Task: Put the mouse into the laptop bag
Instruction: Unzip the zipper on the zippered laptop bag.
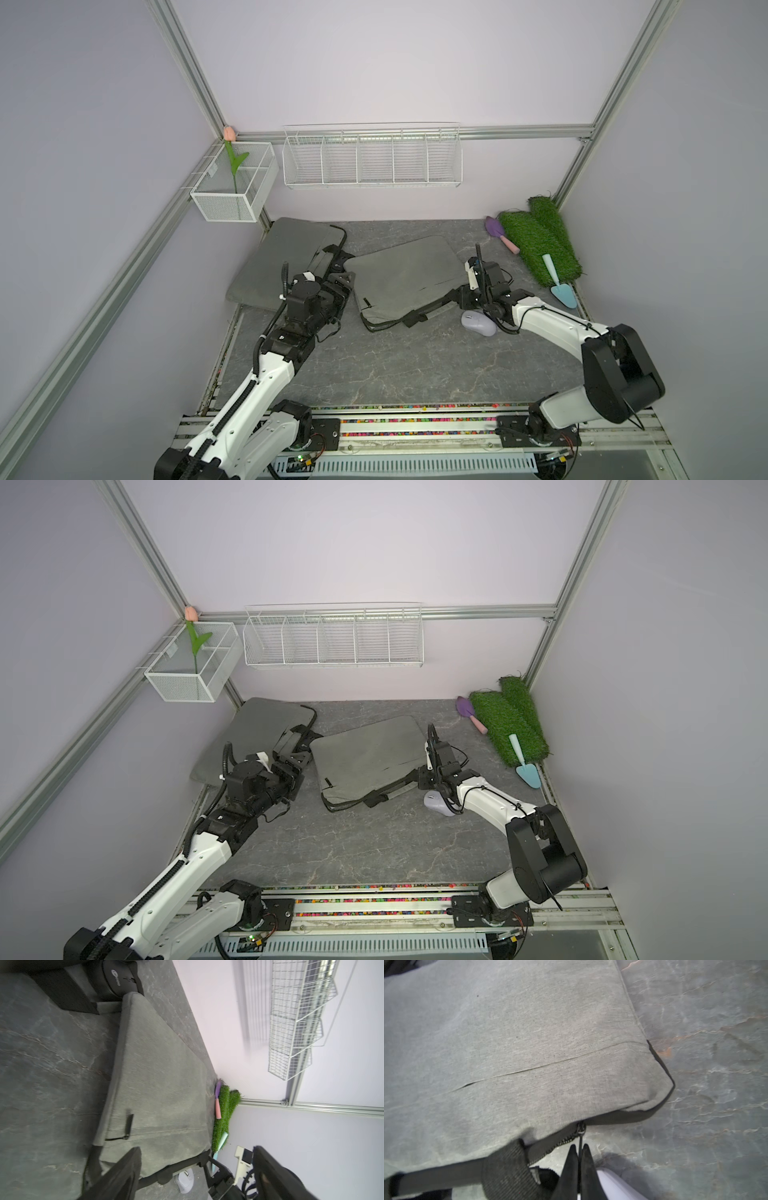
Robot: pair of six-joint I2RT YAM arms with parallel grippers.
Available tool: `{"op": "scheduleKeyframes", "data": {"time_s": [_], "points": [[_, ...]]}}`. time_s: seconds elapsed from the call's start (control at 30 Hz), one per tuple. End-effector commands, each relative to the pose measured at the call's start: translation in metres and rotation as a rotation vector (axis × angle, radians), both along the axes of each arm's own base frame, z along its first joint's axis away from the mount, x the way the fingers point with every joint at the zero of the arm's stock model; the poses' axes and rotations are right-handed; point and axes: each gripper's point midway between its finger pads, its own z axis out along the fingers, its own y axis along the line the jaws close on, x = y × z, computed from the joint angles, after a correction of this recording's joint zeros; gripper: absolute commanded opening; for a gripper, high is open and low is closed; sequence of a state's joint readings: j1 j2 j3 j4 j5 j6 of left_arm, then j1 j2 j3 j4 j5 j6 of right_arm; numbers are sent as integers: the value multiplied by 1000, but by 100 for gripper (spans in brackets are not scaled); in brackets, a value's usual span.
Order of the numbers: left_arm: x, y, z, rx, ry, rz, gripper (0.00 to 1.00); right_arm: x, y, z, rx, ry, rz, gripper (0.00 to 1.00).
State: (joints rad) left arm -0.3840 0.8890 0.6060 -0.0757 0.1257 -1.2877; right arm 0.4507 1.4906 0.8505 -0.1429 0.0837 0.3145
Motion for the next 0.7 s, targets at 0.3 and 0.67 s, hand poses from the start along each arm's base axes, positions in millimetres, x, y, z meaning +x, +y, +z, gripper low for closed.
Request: {"op": "scheduleKeyframes", "data": {"time_s": [0.3, 0.67], "points": [[-47, -103, -20, -141, 2, -135, 94, -3, 71, 49, 108, -105, 120, 6], [-26, -148, -56, -145, 82, -178, 92, -28, 95, 68, 111, -149, 181, 6]]}}
